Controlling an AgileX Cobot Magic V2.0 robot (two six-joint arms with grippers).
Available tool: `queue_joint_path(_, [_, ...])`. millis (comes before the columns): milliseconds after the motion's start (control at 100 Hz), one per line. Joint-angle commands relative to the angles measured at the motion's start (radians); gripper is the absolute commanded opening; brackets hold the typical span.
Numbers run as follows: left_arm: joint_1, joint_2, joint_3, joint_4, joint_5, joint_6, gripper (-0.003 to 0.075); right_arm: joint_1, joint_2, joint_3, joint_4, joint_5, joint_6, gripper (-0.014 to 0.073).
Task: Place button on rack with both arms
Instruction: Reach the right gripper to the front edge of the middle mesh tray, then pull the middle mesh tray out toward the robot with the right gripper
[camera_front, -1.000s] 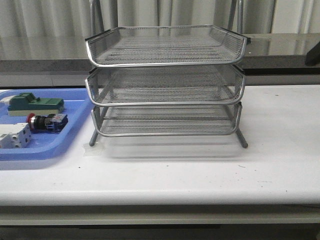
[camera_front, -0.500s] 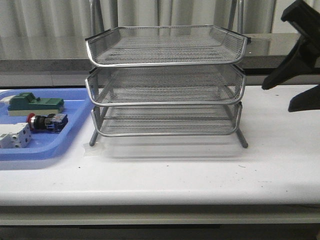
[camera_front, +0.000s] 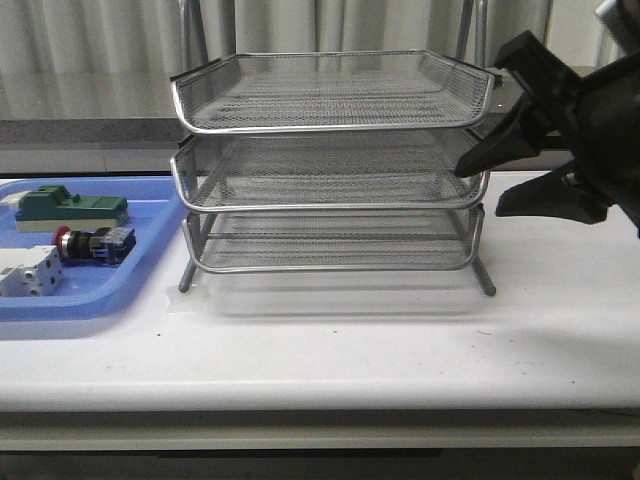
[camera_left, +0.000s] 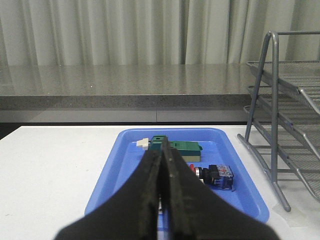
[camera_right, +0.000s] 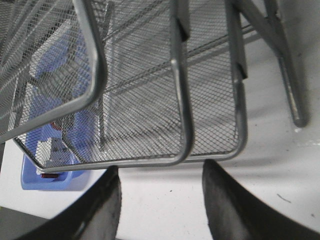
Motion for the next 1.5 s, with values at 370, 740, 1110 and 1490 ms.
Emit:
queue_joint_path(370, [0.0, -0.031, 0.043, -0.01, -0.08, -0.012, -0.002, 0.002, 0.132, -0.165, 0.132, 0.107, -0.026, 0.0383])
queue_joint_path(740, [0.0, -0.031, 0.043, -0.01, -0.08, -0.012, -0.002, 0.002, 0.136, -0.157, 0.129, 0.086, -0.026, -0.0036])
queue_joint_path(1110, [0.0, -0.031, 0.043, -0.01, -0.08, -0.012, -0.002, 0.002, 0.116, 0.003, 0.105, 0.067, -0.049, -0.0059])
queue_joint_path(1490, [0.0, -0.031, 0.043, -0.01, -0.08, -0.012, -0.002, 0.002, -0.09, 0.269, 0.105, 0.027, -0.104, -0.0059])
